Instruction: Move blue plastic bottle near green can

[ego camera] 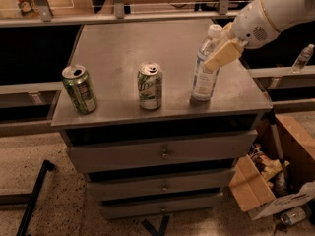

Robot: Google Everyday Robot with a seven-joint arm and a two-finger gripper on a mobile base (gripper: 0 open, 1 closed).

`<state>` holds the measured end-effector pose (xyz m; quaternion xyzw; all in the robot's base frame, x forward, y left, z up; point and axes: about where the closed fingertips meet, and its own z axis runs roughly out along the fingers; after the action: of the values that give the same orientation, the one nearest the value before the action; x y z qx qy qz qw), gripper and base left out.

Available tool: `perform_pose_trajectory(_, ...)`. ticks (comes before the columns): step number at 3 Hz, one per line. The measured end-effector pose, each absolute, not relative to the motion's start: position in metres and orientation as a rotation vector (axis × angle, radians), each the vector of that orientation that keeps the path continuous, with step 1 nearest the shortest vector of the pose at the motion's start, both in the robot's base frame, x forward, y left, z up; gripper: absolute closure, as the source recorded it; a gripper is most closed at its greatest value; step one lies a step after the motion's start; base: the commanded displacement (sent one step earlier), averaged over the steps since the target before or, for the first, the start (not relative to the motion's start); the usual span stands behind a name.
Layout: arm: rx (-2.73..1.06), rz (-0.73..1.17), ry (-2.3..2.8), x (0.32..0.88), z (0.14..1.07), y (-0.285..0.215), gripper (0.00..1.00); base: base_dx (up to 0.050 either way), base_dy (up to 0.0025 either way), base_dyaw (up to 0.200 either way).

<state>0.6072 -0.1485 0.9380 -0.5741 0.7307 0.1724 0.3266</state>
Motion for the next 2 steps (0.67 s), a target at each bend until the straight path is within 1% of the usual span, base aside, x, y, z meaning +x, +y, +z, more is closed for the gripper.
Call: perform_pose_trajectory(2, -1.599, 0.413, 1.829, 0.657, 0.969, -0.1, 1.0, 0.0, 0.0, 0.0)
